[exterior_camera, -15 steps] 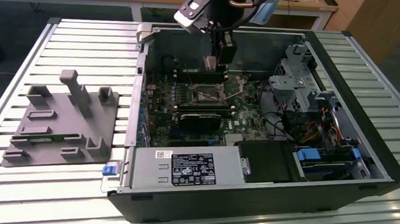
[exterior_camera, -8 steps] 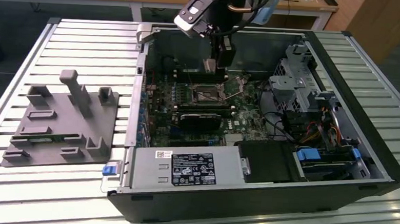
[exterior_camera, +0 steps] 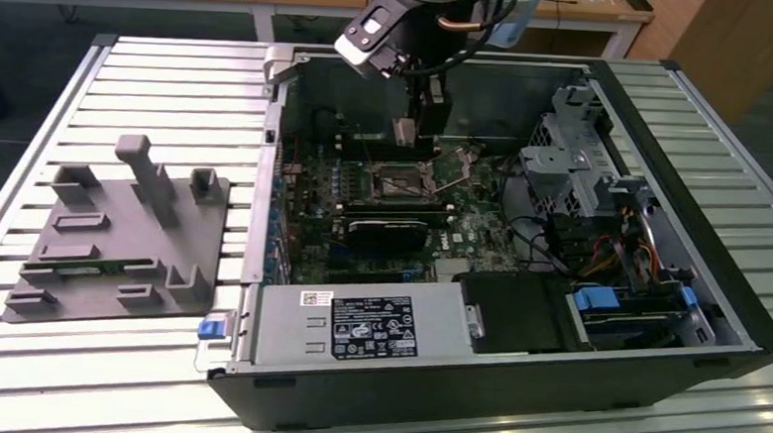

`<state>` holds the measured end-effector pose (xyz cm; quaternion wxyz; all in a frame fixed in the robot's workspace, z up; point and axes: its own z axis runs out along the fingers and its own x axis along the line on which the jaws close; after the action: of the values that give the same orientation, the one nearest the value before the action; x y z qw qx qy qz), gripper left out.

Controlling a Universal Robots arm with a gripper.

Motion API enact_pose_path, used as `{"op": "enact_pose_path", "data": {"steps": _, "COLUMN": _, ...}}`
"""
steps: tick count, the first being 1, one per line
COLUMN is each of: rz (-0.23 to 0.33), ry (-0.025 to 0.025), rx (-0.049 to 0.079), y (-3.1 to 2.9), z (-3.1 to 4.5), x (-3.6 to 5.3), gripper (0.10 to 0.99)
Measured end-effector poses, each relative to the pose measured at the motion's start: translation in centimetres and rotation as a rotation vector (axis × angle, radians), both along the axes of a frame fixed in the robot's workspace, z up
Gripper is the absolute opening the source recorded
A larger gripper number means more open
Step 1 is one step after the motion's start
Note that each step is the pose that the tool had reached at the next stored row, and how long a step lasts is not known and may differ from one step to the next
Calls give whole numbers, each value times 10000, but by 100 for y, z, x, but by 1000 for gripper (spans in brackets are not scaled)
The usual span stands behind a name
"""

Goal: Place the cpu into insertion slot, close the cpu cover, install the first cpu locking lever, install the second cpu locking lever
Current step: 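Place the cpu into insertion slot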

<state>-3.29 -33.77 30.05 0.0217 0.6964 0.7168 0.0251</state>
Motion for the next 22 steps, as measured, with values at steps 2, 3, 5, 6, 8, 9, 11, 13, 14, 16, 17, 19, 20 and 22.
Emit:
{"op": "enact_pose_path", "data": {"steps": 2, "rz": 1, "ry": -16, "rx": -57, "y": 0, "z": -20, "x": 0, "gripper": 541}}
{"op": "enact_pose_path", "data": {"steps": 3, "rz": 2, "ry": -27, "rx": -94, "y": 0, "z": -29, "x": 1, "gripper": 541}}
{"op": "enact_pose_path", "data": {"steps": 5, "rz": 3, "ry": -31, "rx": -121, "y": 0, "z": -50, "x": 1, "gripper": 541}}
{"op": "enact_pose_path", "data": {"steps": 6, "rz": 2, "ry": -42, "rx": -133, "y": 0, "z": -63, "x": 0, "gripper": 541}}
{"op": "enact_pose_path", "data": {"steps": 8, "rz": 2, "ry": -62, "rx": -139, "y": 0, "z": -97, "x": 1, "gripper": 541}}
{"op": "enact_pose_path", "data": {"steps": 9, "rz": -7, "ry": -63, "rx": -139, "y": 0, "z": -114, "x": 1, "gripper": 541}}
{"op": "enact_pose_path", "data": {"steps": 11, "rz": -239, "ry": -62, "rx": -139, "y": 0, "z": -132, "x": 2, "gripper": 541}}
{"op": "enact_pose_path", "data": {"steps": 13, "rz": -558, "ry": -61, "rx": -139, "y": 0, "z": -150, "x": 1, "gripper": 541}}
{"op": "enact_pose_path", "data": {"steps": 14, "rz": -704, "ry": -61, "rx": -141, "y": 0, "z": -159, "x": 1, "gripper": 541}}
{"op": "enact_pose_path", "data": {"steps": 16, "rz": -875, "ry": -82, "rx": -205, "y": 2, "z": -171, "x": 1, "gripper": 541}}
{"op": "enact_pose_path", "data": {"steps": 17, "rz": -909, "ry": -87, "rx": -221, "y": 7, "z": -180, "x": 1, "gripper": 541}}
{"op": "enact_pose_path", "data": {"steps": 19, "rz": -917, "ry": -120, "rx": -219, "y": 23, "z": -201, "x": 1, "gripper": 541}}
{"op": "enact_pose_path", "data": {"steps": 20, "rz": -917, "ry": -161, "rx": -217, "y": 35, "z": -207, "x": 1, "gripper": 541}}
{"op": "enact_pose_path", "data": {"steps": 22, "rz": -888, "ry": -305, "rx": -210, "y": 64, "z": -217, "x": 1, "gripper": 541}}
